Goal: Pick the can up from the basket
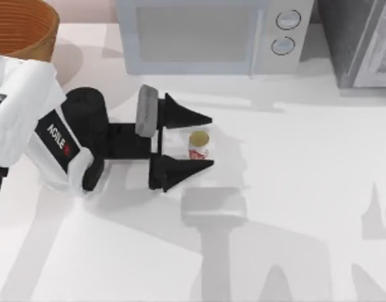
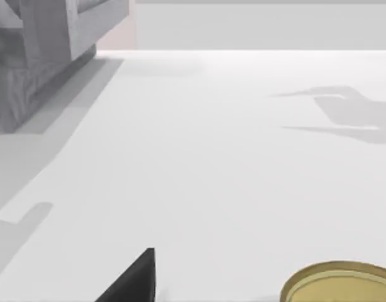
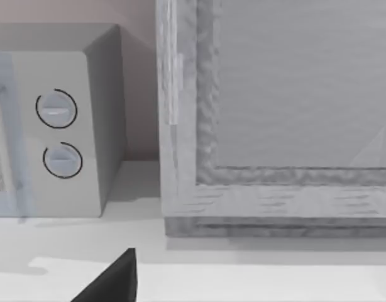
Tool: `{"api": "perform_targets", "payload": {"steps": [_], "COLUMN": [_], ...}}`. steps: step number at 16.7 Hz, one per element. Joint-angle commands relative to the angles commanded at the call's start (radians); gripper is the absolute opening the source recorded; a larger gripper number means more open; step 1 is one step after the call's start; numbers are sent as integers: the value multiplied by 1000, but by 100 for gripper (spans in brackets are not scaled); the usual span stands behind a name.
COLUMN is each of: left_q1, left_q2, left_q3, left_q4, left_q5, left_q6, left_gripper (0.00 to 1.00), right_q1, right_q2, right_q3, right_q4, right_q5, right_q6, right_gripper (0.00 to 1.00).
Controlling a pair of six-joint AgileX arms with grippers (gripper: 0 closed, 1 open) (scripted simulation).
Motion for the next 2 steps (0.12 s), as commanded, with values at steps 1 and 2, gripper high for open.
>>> {"api": "perform_targets", "payload": {"steps": [1, 2], "left_q1": [0, 0], "left_q2": [0, 0], "left_q3": [0, 0], "left_q4": [0, 0], "left_q5": [0, 0], "left_q6": [0, 0], "left_gripper": [100, 100], "right_q1": [0, 0], "right_q2": [0, 0], "right_q3": [0, 0], "right_q4": [0, 0], "right_q5": [0, 0], "right_q6": [0, 0], "right_gripper": [100, 100]}}
